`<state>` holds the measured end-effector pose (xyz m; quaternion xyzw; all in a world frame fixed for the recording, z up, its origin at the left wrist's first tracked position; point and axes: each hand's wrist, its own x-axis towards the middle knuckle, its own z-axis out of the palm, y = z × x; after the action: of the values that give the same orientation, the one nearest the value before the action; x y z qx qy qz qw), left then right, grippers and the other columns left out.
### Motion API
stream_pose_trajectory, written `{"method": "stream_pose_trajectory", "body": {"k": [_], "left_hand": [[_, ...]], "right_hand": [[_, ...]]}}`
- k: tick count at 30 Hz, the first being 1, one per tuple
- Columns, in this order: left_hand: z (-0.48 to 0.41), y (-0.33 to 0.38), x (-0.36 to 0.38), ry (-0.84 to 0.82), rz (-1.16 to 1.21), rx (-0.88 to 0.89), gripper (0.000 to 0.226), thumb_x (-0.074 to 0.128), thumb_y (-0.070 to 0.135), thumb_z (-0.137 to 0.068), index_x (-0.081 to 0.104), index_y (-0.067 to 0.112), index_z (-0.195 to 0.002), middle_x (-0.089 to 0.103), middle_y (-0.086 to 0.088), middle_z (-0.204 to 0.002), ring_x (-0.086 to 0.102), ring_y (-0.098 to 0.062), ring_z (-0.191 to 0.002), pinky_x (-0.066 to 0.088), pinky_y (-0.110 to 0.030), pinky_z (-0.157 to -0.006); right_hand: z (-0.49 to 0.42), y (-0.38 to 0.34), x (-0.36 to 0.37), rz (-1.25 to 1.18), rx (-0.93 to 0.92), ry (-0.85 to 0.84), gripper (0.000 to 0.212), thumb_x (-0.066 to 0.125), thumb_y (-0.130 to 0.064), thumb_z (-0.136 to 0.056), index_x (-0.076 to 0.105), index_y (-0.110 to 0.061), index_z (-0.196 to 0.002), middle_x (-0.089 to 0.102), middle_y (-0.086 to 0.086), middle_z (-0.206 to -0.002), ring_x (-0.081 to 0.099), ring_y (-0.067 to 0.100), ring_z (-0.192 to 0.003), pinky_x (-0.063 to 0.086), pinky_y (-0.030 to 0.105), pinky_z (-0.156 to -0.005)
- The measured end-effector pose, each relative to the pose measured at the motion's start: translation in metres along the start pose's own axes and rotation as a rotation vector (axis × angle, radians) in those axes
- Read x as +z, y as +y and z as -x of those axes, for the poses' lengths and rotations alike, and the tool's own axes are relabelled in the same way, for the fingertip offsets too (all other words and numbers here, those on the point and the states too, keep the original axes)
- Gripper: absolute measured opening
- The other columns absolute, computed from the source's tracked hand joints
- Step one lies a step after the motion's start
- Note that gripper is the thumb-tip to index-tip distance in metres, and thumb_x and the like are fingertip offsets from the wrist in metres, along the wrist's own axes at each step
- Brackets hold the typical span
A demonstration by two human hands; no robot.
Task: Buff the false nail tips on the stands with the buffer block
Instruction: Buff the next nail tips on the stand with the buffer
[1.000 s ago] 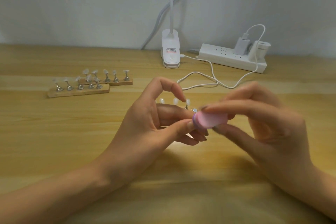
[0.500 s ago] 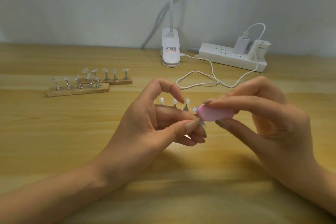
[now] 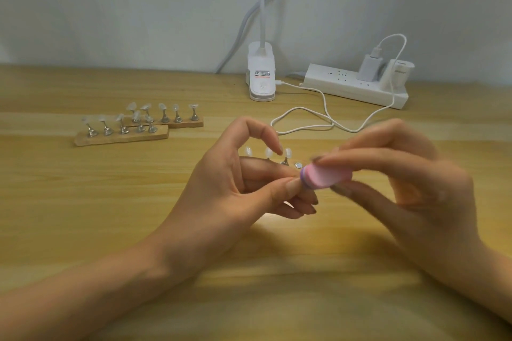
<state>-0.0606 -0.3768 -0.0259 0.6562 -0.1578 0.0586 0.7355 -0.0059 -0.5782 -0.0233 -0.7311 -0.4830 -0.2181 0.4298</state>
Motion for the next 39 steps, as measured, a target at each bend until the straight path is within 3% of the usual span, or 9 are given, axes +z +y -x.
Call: {"method": "stream_pose_trajectory", "body": {"k": [16, 23, 27, 30, 34, 39], "left_hand": [[0.000, 0.000, 0.001, 0.001, -0.012, 0.005, 0.031, 0.069, 0.014, -0.082, 0.043, 0.015, -0.098, 0.078, -0.011, -0.085, 0.076, -0.023, -0.072, 0.059, -0.026, -0.065], [-0.001, -0.001, -0.001, -0.014, 0.003, -0.003, 0.031, 0.069, 0.013, -0.084, 0.042, 0.015, -0.098, 0.078, -0.011, -0.085, 0.076, -0.028, -0.072, 0.060, -0.031, -0.065], [-0.003, 0.000, -0.005, 0.019, -0.083, 0.009, 0.033, 0.071, 0.012, -0.085, 0.044, 0.020, -0.102, 0.078, -0.009, -0.086, 0.072, -0.022, -0.066, 0.054, -0.027, -0.054], [-0.004, -0.001, -0.006, 0.034, -0.117, 0.023, 0.037, 0.072, 0.011, -0.085, 0.050, 0.023, -0.112, 0.078, -0.005, -0.090, 0.074, -0.021, -0.074, 0.050, -0.024, -0.049], [-0.003, -0.002, -0.007, 0.031, -0.063, 0.003, 0.037, 0.073, 0.010, -0.084, 0.055, 0.020, -0.114, 0.078, -0.006, -0.093, 0.076, -0.023, -0.089, 0.055, -0.025, -0.052], [-0.005, -0.002, -0.008, 0.074, -0.136, 0.008, 0.047, 0.082, 0.006, -0.077, 0.059, 0.026, -0.113, 0.078, -0.005, -0.084, 0.075, -0.019, -0.084, 0.057, -0.028, -0.054]], "right_hand": [[0.000, -0.003, 0.001, 0.007, -0.038, -0.034, 0.023, 0.068, -0.020, -0.089, 0.066, -0.025, -0.111, 0.058, -0.006, -0.098, 0.064, 0.006, -0.096, 0.049, 0.018, -0.088], [-0.001, 0.003, 0.000, -0.026, -0.013, -0.006, 0.023, 0.069, -0.019, -0.089, 0.067, -0.023, -0.112, 0.061, -0.003, -0.101, 0.065, 0.011, -0.095, 0.051, 0.024, -0.085], [-0.004, 0.017, -0.009, -0.090, 0.089, 0.102, 0.025, 0.071, -0.017, -0.087, 0.068, -0.020, -0.112, 0.062, -0.004, -0.102, 0.060, 0.027, -0.091, 0.048, 0.034, -0.077], [-0.002, 0.021, -0.008, -0.148, 0.108, 0.091, 0.025, 0.070, -0.016, -0.088, 0.068, -0.019, -0.113, 0.064, -0.006, -0.105, 0.061, 0.028, -0.094, 0.050, 0.033, -0.078], [0.001, 0.024, -0.007, -0.214, 0.203, 0.111, 0.025, 0.072, -0.007, -0.089, 0.070, -0.016, -0.112, 0.065, 0.003, -0.104, 0.065, 0.032, -0.097, 0.055, 0.047, -0.078], [0.002, 0.018, -0.003, -0.233, 0.181, 0.081, 0.023, 0.070, -0.016, -0.090, 0.070, -0.020, -0.113, 0.065, 0.000, -0.106, 0.064, 0.026, -0.098, 0.054, 0.034, -0.078]]}}
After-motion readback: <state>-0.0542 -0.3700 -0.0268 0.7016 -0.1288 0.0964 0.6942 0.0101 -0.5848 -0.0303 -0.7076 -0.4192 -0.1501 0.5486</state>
